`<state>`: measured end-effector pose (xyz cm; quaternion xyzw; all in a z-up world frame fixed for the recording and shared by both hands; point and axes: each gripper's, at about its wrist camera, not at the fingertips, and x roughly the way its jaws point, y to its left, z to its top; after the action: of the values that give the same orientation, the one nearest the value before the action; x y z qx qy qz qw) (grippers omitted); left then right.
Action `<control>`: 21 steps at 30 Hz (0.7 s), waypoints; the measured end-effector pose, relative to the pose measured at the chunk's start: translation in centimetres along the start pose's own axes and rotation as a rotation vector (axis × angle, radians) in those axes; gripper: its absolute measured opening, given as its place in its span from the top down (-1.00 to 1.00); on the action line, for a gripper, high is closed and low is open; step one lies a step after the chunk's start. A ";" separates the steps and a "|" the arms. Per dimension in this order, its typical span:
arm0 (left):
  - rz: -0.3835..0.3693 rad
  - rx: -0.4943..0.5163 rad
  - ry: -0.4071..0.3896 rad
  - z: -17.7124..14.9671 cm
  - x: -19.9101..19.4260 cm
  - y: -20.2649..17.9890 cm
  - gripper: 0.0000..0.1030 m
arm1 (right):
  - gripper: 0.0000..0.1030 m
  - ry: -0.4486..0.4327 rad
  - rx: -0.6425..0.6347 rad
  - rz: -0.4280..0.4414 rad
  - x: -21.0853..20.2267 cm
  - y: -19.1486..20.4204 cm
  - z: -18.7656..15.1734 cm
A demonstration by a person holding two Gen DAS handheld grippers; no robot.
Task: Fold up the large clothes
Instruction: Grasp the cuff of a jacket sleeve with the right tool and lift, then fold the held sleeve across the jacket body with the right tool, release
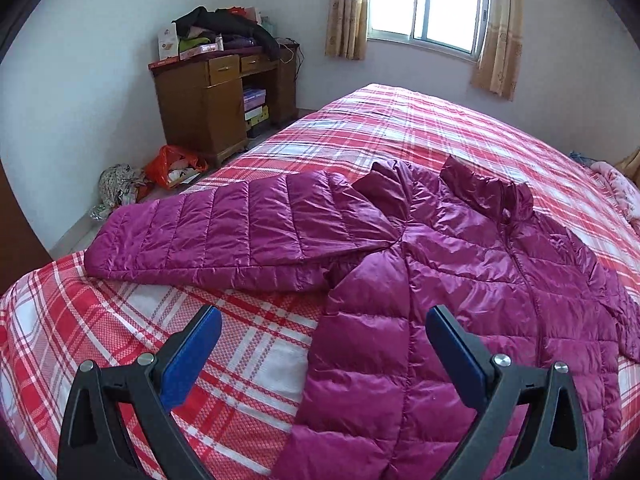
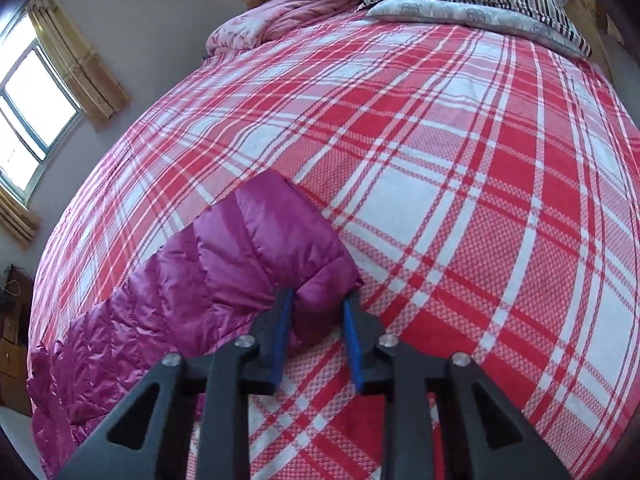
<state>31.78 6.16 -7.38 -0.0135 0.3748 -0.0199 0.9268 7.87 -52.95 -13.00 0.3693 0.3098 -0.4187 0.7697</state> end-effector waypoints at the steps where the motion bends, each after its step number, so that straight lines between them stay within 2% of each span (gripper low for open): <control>1: 0.000 0.009 -0.001 -0.1 0.3 0.2 -0.98 | 0.62 -0.010 -0.029 -0.012 0.0 0.2 -0.1; 5: -0.016 -0.020 0.037 -0.8 1.8 1.5 -0.98 | 0.80 -0.047 -0.159 -0.072 -1.1 2.3 -0.7; 8: -0.062 -0.058 0.066 -1.3 2.2 2.9 -0.98 | 0.81 -0.106 -0.234 -0.039 -3.4 5.0 -0.2; 11: -0.077 -0.092 0.047 -1.8 1.9 4.3 -0.98 | 0.82 -0.163 -0.352 0.043 -7.1 9.3 -0.5; 14: -0.063 -0.103 0.024 -1.8 1.7 5.5 -0.98 | 0.82 -0.191 -0.487 0.148 -10.5 14.8 -1.9; 18: -0.036 -0.125 -0.007 -2.1 1.6 7.0 -0.98 | 0.83 -0.216 -0.649 0.286 -14.3 22.3 -5.8; 21: -0.040 -0.134 -0.029 -2.5 1.6 7.7 -0.98 | 0.83 -0.194 -0.744 0.384 -15.5 27.0 -9.5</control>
<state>31.37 13.74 -10.56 -0.0831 0.3616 -0.0132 0.9285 22.76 -28.48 2.46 0.0766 0.2914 -0.1604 0.9399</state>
